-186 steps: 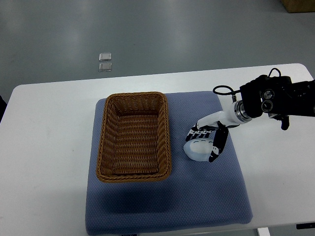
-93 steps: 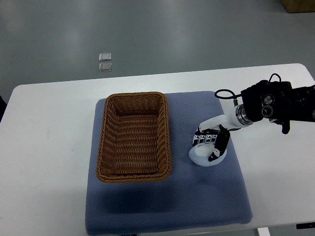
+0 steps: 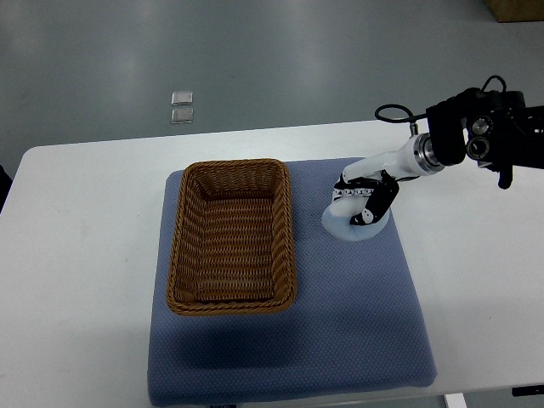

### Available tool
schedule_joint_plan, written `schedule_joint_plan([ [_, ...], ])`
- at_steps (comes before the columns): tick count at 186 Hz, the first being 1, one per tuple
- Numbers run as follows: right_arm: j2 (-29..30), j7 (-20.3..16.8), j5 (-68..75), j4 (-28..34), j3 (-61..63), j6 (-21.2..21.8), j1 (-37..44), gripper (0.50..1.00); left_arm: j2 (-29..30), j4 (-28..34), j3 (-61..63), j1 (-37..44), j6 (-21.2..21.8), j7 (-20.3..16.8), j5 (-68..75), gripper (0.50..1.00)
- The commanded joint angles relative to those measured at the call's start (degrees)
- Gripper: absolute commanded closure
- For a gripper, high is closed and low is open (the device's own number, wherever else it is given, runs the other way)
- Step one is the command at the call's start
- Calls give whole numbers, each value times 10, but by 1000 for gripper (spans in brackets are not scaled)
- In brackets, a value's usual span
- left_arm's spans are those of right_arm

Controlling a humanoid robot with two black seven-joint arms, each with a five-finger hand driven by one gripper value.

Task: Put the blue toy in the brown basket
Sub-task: 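Lift the toy with the right hand and carry it over the basket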

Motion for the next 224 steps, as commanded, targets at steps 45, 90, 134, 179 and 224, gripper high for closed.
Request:
schedule_joint_plan([
  [45,112,2,1,-51,2,-19,45,938,0,-1,-1,0,0,0,0,500],
  [90,246,2,1,-159,-1,-28,42,930,0,-1,-1,0,0,0,0,500],
  [134,324,1,-3,-237,-4,-57,-3,914,0,-1,-2,0,0,0,0,500],
  [179,324,0,-6,-271,-5,-87,-46,879,0,-1,-2,0,0,0,0,500],
  [224,324,1,-4,-279,-4,-104,-63,787,0,-1,-2,0,0,0,0,500],
])
